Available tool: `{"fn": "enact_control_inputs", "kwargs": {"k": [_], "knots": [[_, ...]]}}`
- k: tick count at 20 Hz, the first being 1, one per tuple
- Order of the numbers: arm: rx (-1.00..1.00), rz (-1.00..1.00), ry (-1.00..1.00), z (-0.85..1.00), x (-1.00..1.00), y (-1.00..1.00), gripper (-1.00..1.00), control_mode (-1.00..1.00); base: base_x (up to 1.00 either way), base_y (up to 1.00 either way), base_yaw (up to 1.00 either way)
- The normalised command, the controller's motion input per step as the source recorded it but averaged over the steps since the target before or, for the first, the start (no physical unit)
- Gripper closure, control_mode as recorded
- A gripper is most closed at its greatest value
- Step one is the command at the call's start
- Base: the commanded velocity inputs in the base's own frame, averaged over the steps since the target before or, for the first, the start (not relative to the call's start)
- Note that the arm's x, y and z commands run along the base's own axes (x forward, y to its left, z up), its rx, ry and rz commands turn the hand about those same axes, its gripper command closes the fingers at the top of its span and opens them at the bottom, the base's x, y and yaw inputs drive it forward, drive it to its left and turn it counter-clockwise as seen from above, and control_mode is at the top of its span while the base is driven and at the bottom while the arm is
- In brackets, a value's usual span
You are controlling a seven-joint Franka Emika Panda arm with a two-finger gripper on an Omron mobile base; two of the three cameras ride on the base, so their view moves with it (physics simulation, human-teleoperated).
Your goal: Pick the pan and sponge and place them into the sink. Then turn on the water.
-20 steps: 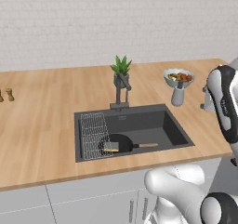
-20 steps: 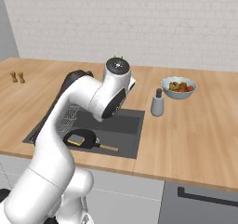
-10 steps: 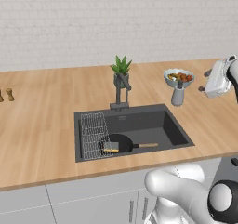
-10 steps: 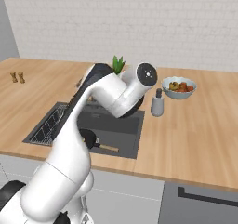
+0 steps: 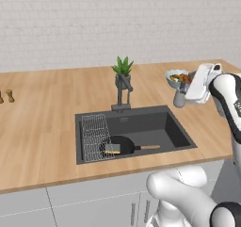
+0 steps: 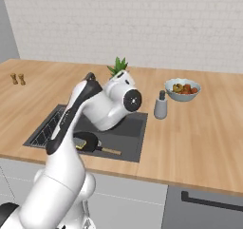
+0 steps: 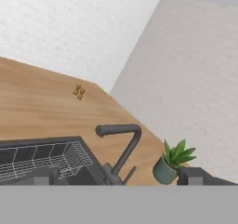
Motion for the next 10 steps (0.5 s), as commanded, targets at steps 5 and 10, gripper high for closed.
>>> {"fn": "enact_control_inputs", "kwargs": {"k": [5, 10], "knots": [[0.00, 0.00, -0.01, -0.19, 0.64, -0.06, -1.00, -1.00, 0.00, 0.00, 0.00], [0.00, 0.00, 0.18, -0.42, 0.75, -0.05, -1.00, -1.00, 0.00, 0.00, 0.00]]}}
